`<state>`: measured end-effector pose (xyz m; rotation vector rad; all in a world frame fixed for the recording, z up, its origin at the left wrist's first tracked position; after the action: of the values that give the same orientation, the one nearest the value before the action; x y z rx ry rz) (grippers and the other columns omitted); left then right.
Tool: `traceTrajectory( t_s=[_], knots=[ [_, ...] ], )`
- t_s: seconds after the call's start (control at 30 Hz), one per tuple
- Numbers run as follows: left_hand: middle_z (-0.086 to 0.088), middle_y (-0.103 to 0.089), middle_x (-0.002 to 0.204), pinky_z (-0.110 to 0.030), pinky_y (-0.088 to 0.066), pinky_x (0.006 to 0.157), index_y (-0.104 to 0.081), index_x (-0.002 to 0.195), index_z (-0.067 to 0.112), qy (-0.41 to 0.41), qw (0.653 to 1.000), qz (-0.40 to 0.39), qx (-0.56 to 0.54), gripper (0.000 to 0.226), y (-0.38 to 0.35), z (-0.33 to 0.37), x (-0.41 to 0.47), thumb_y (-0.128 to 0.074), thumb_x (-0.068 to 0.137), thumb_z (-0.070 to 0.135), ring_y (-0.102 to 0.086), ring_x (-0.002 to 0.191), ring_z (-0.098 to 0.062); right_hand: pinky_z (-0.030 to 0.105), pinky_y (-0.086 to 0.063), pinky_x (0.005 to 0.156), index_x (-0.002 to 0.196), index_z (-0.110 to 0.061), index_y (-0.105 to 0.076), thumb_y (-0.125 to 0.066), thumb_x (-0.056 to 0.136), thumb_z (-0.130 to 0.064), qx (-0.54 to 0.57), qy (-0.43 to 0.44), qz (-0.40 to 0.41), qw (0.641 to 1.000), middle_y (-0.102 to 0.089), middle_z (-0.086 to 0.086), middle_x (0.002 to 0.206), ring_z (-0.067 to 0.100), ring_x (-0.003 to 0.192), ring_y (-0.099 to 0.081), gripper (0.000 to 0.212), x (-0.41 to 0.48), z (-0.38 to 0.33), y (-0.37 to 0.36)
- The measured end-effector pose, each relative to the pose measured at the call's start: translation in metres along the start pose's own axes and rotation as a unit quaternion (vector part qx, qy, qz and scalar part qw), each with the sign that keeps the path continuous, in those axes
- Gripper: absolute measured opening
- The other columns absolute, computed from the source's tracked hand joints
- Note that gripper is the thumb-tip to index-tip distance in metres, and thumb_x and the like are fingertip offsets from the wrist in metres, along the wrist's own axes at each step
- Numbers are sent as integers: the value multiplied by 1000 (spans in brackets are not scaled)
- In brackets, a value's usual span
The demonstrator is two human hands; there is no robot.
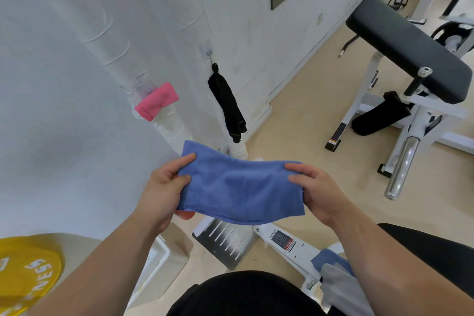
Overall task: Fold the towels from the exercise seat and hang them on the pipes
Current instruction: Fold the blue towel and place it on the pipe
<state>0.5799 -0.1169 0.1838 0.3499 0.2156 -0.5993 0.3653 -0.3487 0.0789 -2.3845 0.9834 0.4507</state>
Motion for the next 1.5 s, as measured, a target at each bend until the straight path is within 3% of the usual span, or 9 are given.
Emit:
traceTrajectory(
  t_s=[0.2,0.3,0.43,0.73,0.87,1.07,1.23,1.4,1.5],
  knots=[
    [-5,-65,123,-72,-55,75,-70,118,49,-47,995,-27,86,52,-13,9,-3,-50,100,5,-66,102,-46,35,-61,69,133,-22,-57,-65,85,12,-131,24,-49,990,-62,12,124,32,103,-70,59,-7,-4,-28],
    [28,-59,126,-39,-51,107,-66,126,40,-104,980,-60,160,51,-34,21,-12,-51,98,0,-60,117,1,31,-58,69,132,-23,-59,-64,83,12,-160,79,-66,982,-61,8,124,29,99,-69,61,-14,-19,-52],
    [29,-55,128,0,-34,98,-61,133,34,-171,955,-100,219,54,-68,31,-26,-55,95,-4,-46,114,28,28,-53,94,133,-24,-60,-68,78,4,-226,164,-77,957,-52,-9,131,10,114,-61,62,-28,-38,-88],
    [19,-72,117,-25,-53,98,-68,130,31,-187,965,-78,166,38,-85,38,-32,-72,93,31,-65,108,5,33,-58,95,136,-43,-48,-51,92,2,-126,140,-102,977,-72,9,112,16,101,-71,63,-50,-38,-114],
    [26,-70,116,-18,-53,96,-68,126,37,-213,955,-78,192,51,-79,44,-33,-82,82,15,-65,108,9,30,-56,95,144,-37,-37,-36,95,12,-125,148,-134,972,-76,-21,94,10,95,-73,69,-55,-44,-115],
    [12,-78,102,-23,-56,83,-77,111,34,-178,950,-200,158,57,-68,56,-31,-57,87,-14,-72,97,-6,2,-32,101,147,-44,-34,-84,80,-17,-325,269,-77,903,-41,-20,143,-14,128,-40,87,-49,-74,-102],
    [-4,-76,119,-34,-57,95,-74,119,32,-78,947,-310,32,53,-53,59,-25,-62,83,-6,-70,113,-21,31,-51,103,140,-21,-55,-81,84,-15,-293,188,-203,915,-69,-3,126,10,116,-65,62,-39,-76,-127],
    [-8,-74,111,-53,-31,89,-58,138,37,-1,950,-307,-56,79,-11,25,4,-91,67,35,-57,105,-40,25,-56,84,143,-35,-49,-67,96,-9,-201,154,-165,953,-72,-6,115,9,103,-71,57,-23,-68,-148],
    [2,-73,113,-43,-48,90,-50,145,31,25,954,-262,-142,105,11,7,12,-98,51,37,-64,109,-30,26,-56,88,143,-44,-45,-63,98,-13,-186,164,-111,962,-68,-9,121,9,106,-69,57,-10,-69,-161]
  ],
)
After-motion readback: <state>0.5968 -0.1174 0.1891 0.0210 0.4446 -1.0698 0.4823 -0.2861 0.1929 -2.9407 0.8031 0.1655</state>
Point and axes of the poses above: each hand's wrist, its own x-axis towards the middle knuckle, its own y-axis out of the back of the hand, z = x × y, the point moved 8 cm from there along x, towards the middle knuckle
